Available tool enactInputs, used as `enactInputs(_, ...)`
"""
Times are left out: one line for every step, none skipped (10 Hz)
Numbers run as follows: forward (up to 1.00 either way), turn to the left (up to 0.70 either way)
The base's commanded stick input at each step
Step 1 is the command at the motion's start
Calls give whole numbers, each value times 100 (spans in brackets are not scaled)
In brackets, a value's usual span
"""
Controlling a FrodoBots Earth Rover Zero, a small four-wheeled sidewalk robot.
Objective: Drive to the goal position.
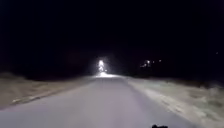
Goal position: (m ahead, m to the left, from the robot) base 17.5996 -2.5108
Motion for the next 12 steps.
enactInputs(100,0)
enactInputs(100,0)
enactInputs(100,0)
enactInputs(100,0)
enactInputs(100,0)
enactInputs(100,0)
enactInputs(100,0)
enactInputs(100,0)
enactInputs(100,0)
enactInputs(100,0)
enactInputs(100,0)
enactInputs(100,0)
